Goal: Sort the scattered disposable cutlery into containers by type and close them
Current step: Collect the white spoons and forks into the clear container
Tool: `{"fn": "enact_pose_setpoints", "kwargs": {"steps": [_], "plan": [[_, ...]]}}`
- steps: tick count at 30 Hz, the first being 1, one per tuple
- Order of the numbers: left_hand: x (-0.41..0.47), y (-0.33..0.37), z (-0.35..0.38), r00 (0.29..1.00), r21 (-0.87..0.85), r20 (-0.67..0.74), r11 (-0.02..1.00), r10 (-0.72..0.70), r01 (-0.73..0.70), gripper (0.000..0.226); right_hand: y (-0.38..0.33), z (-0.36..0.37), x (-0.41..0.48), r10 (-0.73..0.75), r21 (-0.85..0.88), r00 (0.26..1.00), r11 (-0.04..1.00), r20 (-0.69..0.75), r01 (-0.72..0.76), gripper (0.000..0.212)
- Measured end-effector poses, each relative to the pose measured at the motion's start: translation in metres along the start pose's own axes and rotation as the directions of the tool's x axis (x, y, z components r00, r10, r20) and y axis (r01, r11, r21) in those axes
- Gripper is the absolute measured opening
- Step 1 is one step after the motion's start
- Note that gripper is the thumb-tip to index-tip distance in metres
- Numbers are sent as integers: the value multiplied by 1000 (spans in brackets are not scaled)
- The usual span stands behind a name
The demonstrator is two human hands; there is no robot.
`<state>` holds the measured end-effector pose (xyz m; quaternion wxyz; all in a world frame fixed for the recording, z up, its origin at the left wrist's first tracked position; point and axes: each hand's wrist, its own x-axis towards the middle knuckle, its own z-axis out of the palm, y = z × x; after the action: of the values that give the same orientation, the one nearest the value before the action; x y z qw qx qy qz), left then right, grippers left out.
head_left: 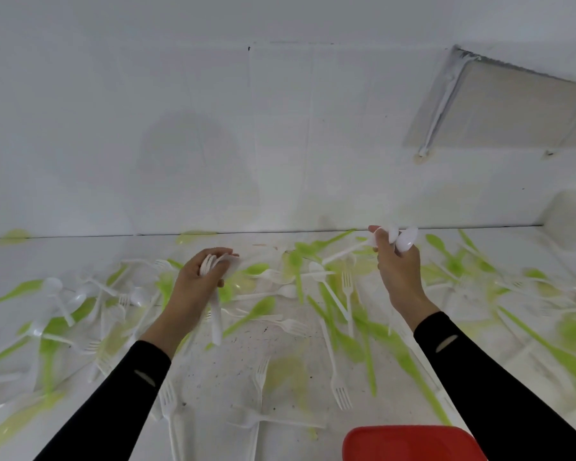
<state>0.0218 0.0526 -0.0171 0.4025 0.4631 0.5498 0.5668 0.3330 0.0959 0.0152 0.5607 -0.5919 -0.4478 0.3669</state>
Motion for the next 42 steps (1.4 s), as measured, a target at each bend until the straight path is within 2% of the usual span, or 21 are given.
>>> {"fn": "enact_pose_setpoints", "kwargs": {"steps": [4, 8, 10, 12, 14, 17, 19, 21, 23, 26, 28, 31, 34, 36, 37, 39, 42], "plan": [[7, 1, 6, 998, -269, -43, 962, -54, 41, 18, 3, 3, -2, 27, -61, 999, 998, 24, -26, 28], [10, 12, 13, 997, -397, -75, 918, -26, -6, 24, 14, 9, -2, 48, -298, 991, 954, 123, -9, 29], [12, 16, 16, 999, -412, -52, 911, -8, -14, 26, 23, 12, -2, 84, -570, 968, 819, 236, 68, 26], [16, 15, 18, 998, -322, -57, 947, -12, -7, 25, 35, 18, -4, 144, -789, 943, 592, 301, 162, 21], [18, 14, 19, 998, -257, -65, 966, -26, 9, 27, 47, 24, -8, 171, -869, 930, 442, 325, 222, 19], [18, 10, 22, 999, -170, -3, 985, -36, 35, 28, 61, 32, -18, 205, -897, 908, 339, 364, 283, 12], [19, 5, 23, 995, -106, 34, 990, -92, 95, 29, 67, 33, -23, 212, -897, 892, 292, 398, 331, 6], [19, -1, 20, 987, -31, 95, 990, -131, 135, 38, 69, 31, -25, 199, -890, 888, 289, 415, 351, 11], [16, -4, 14, 974, 110, 184, 988, -129, 110, 46, 66, 29, -24, 190, -887, 895, 321, 404, 332, 23], [13, -6, 9, 964, 189, 244, 980, -108, 62, 40, 60, 22, -19, 248, -895, 904, 376, 349, 242, 33], [10, -4, 11, 974, 156, 207, 986, -89, 57, 30, 59, 15, -13, 294, -887, 894, 417, 340, 200, 31], [12, -3, 14, 991, 27, 79, 994, -111, 109, 24, 54, 2, -7, 364, -879, 861, 442, 355, 176, 31], [15, -10, 15, 996, 195, 82, 980, -47, 30, 21, 48, -11, -2, 434, -887, 827, 436, 357, 154, 34], [19, -20, 16, 990, 393, 141, 918, 5, -60, 16, 41, -18, 0, 495, -882, 779, 445, 385, 153, 34], [22, -26, 15, 980, 505, 191, 852, 47, -139, 15, 37, -21, 1, 527, -875, 750, 464, 399, 139, 33], [33, -42, 14, 935, 699, 342, 641, 89, -317, 23, 24, -26, -1, 571, -847, 691, 519, 443, 114, 32], [43, -56, 12, 875, 852, 480, 270, -64, -448, 52, 10, -30, -7, 591, -788, 601, 605, 538, 111, 33]]}}
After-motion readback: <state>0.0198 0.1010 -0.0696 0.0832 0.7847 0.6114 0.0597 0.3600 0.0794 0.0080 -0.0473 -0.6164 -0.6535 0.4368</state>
